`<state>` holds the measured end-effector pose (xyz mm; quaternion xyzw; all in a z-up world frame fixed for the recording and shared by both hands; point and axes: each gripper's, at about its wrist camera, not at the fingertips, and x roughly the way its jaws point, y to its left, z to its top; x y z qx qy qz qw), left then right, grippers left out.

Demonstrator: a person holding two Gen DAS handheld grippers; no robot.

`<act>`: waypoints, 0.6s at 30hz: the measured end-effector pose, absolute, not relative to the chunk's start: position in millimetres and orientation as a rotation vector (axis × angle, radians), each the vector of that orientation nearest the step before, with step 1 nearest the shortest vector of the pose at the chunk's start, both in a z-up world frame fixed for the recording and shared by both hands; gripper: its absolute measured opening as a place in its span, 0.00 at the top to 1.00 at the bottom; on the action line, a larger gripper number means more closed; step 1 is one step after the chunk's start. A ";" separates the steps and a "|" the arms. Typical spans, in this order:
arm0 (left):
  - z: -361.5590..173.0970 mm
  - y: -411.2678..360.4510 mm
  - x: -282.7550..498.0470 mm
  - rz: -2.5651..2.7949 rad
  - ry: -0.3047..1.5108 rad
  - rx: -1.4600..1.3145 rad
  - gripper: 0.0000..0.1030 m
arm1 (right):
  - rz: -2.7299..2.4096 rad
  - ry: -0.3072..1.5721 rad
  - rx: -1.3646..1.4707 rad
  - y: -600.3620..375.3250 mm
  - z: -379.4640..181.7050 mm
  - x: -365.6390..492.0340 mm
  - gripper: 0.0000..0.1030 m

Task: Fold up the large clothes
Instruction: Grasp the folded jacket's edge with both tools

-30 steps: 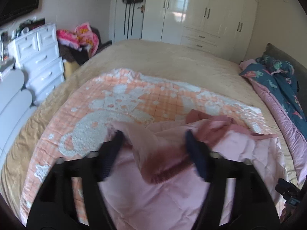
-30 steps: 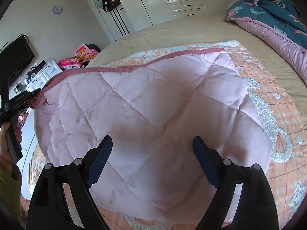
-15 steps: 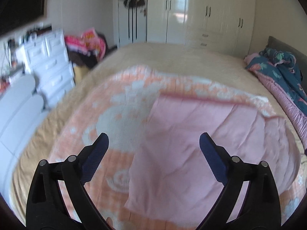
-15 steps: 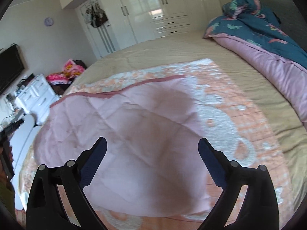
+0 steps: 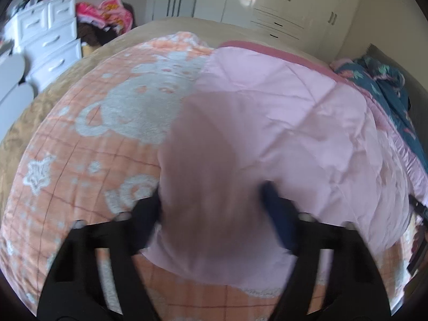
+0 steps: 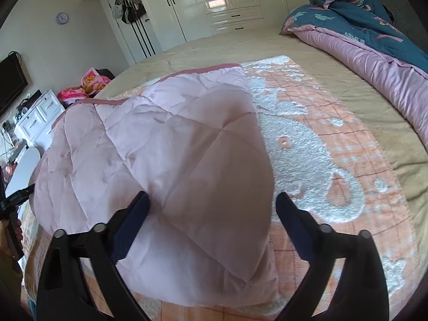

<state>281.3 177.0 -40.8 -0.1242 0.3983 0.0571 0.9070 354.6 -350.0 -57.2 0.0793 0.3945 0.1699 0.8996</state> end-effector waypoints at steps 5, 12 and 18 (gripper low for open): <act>-20.3 158.7 293.9 0.156 0.782 -0.175 0.84 | 0.378 0.768 0.182 -344.0 -36.9 359.2 0.80; 10.3 167.3 337.3 0.213 0.763 -0.209 0.85 | 0.299 0.703 0.225 -345.2 8.1 401.3 0.86; -10.7 165.7 369.7 0.264 0.836 -0.177 0.85 | 0.194 0.827 0.197 -336.6 -28.8 441.1 0.86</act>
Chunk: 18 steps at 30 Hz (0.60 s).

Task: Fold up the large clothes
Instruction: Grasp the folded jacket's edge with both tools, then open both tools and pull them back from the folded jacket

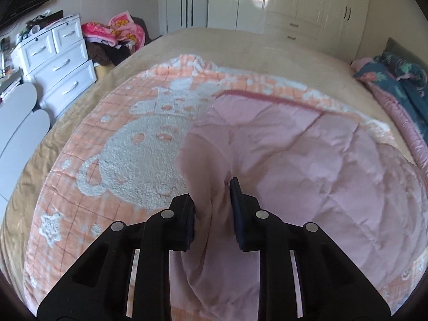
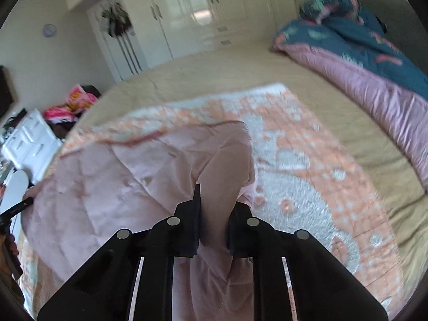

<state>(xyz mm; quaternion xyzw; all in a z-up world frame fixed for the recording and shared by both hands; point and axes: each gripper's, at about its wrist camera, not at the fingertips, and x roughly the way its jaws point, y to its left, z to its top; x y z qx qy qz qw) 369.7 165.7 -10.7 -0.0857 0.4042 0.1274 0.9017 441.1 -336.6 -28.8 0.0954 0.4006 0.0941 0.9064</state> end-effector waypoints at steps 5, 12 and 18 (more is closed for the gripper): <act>-27.8 170.6 377.2 0.292 0.868 -0.192 0.84 | 0.151 0.887 0.241 -341.1 -63.3 449.0 0.86; -32.9 168.9 372.2 0.291 0.858 -0.179 0.84 | 0.151 0.901 0.200 -336.9 -71.7 445.5 0.85; -26.4 168.0 363.9 0.291 0.849 -0.176 0.79 | 0.143 0.907 0.225 -346.7 -64.2 433.4 0.66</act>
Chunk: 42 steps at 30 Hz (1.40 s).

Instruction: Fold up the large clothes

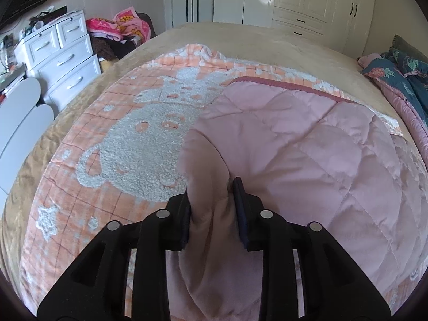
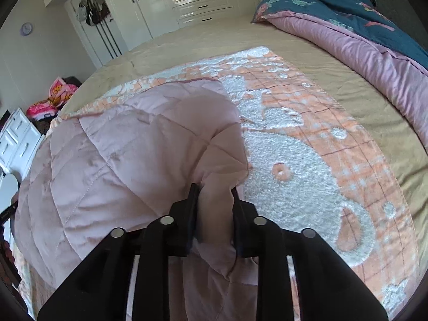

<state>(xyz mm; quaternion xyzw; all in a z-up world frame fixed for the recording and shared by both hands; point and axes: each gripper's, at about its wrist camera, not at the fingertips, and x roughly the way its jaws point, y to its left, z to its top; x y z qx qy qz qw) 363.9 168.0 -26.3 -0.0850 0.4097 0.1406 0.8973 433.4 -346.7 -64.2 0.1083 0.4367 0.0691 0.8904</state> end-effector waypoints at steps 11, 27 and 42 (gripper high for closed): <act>10.1 169.7 330.0 0.285 0.793 -0.192 0.41 | 0.166 0.784 0.290 -363.6 -12.1 383.3 0.08; 63.3 140.5 259.9 0.206 0.720 -0.193 0.09 | 0.241 0.578 0.169 -347.2 79.3 294.5 0.04; 66.5 120.9 203.4 0.195 0.710 -0.185 0.09 | 0.258 0.568 0.198 -349.7 80.4 229.8 0.04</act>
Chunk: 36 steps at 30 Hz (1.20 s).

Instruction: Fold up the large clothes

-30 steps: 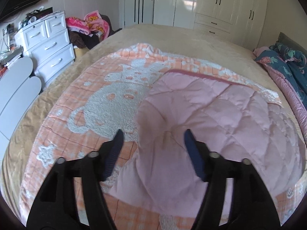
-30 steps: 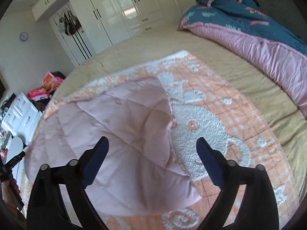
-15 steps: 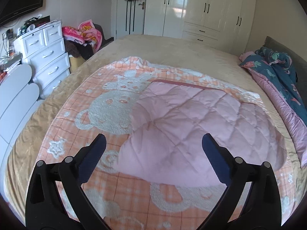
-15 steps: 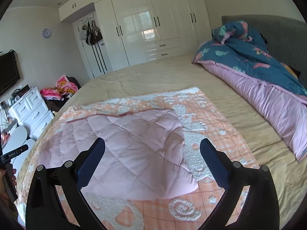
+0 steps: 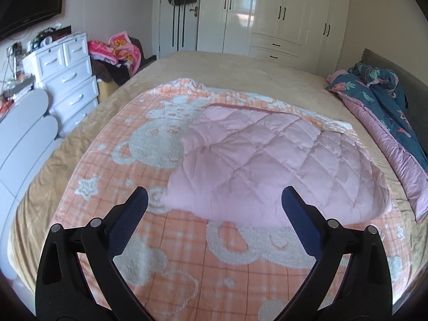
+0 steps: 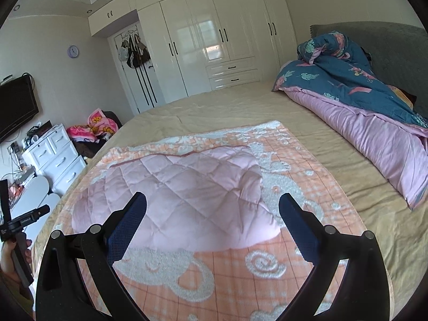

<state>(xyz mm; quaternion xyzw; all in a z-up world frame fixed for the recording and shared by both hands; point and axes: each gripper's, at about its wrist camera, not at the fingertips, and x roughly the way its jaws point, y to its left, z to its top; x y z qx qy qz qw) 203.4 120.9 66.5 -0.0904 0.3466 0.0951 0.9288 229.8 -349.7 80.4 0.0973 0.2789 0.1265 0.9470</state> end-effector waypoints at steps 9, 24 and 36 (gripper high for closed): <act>42.5 127.0 189.3 0.194 0.757 -0.248 0.09 | 0.245 0.625 0.244 -349.1 51.4 217.8 0.04; -17.4 138.6 210.1 0.169 0.876 -0.435 0.09 | 0.181 0.810 0.415 -348.7 -25.1 250.3 0.04; -46.2 146.2 251.4 0.164 0.918 -0.558 0.09 | 0.140 0.902 0.593 -351.5 -77.7 304.5 0.04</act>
